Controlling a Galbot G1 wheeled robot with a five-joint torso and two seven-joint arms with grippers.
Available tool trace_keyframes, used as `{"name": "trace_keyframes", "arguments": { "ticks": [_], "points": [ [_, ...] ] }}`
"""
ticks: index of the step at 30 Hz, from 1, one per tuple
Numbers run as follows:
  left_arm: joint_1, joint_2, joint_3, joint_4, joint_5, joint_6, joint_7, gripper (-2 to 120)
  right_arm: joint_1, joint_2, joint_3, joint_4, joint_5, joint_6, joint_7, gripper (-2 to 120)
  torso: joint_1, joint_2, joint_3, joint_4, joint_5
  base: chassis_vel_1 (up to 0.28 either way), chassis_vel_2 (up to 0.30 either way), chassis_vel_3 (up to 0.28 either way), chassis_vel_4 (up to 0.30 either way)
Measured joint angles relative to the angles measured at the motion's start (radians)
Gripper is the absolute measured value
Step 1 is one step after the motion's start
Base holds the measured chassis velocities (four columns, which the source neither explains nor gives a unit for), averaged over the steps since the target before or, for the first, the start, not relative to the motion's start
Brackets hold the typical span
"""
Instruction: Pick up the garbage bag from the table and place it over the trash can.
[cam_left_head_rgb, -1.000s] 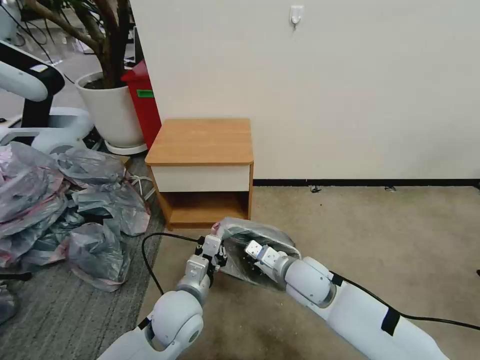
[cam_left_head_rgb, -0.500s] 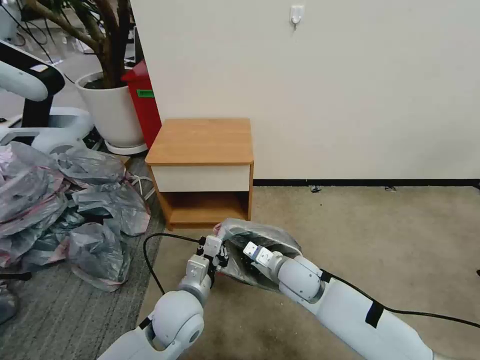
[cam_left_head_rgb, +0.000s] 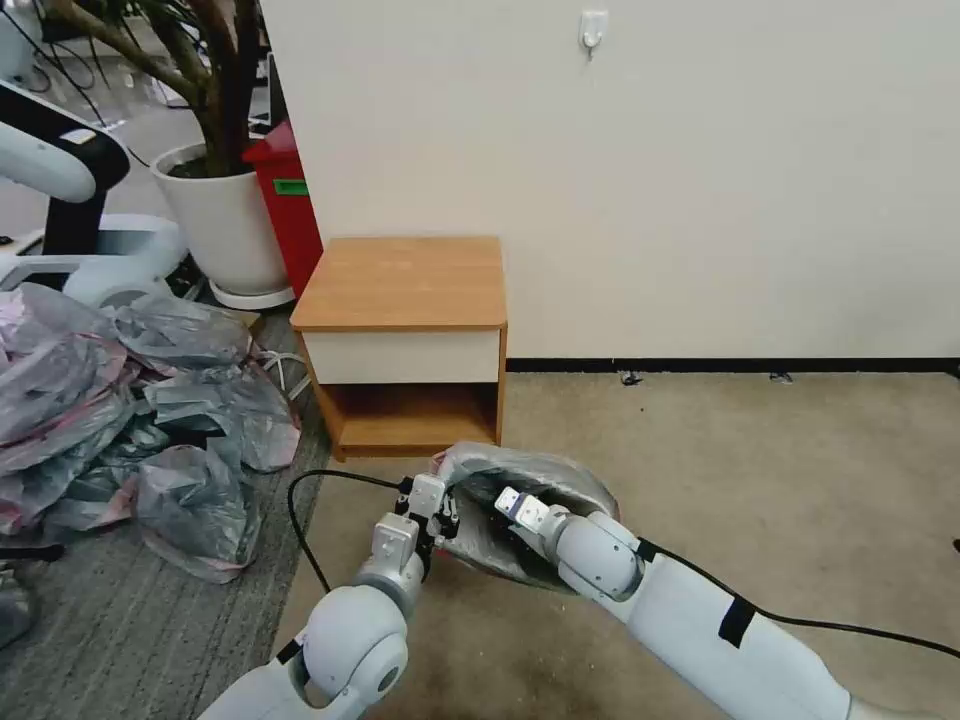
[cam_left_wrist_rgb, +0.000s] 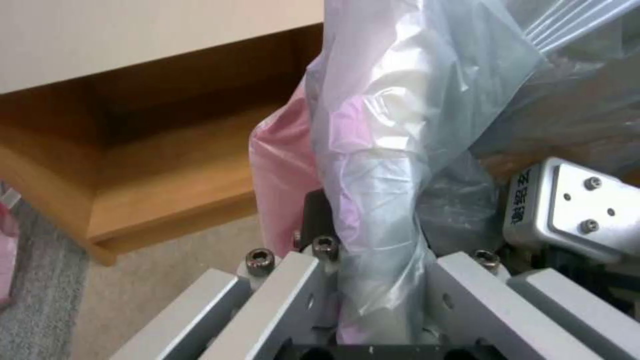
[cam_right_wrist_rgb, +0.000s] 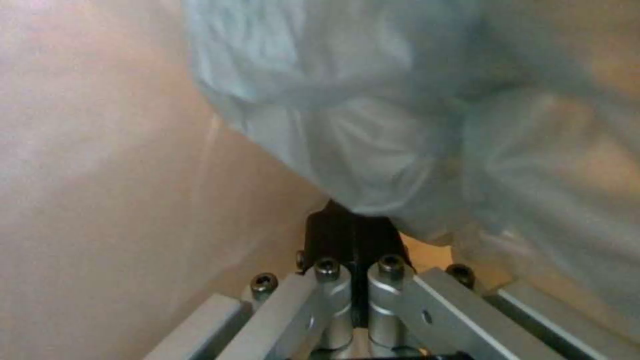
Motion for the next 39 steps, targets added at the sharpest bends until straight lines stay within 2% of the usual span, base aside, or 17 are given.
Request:
{"name": "trace_keyframes", "arguments": {
  "ticks": [27, 39],
  "points": [
    [0.002, 0.003, -0.005, -0.017, -0.039, 0.02, -0.004, 1, -0.017, 0.017, 0.015, -0.027, -0.021, 0.001, 0.001, 0, 0.0, 0.0, 0.0, 0.0, 0.0001, 0.0, 0.0, 0.0, 0.0],
    [-0.012, 0.001, -0.007, 0.005, -0.072, 0.02, -0.038, 1, -0.035, -0.016, 0.014, 0.078, -0.02, 0.002, 0.003, 0, 0.0, 0.0, 0.0, 0.0, 0.0, 0.0, 0.0, 0.0, 0.0]
  ]
}}
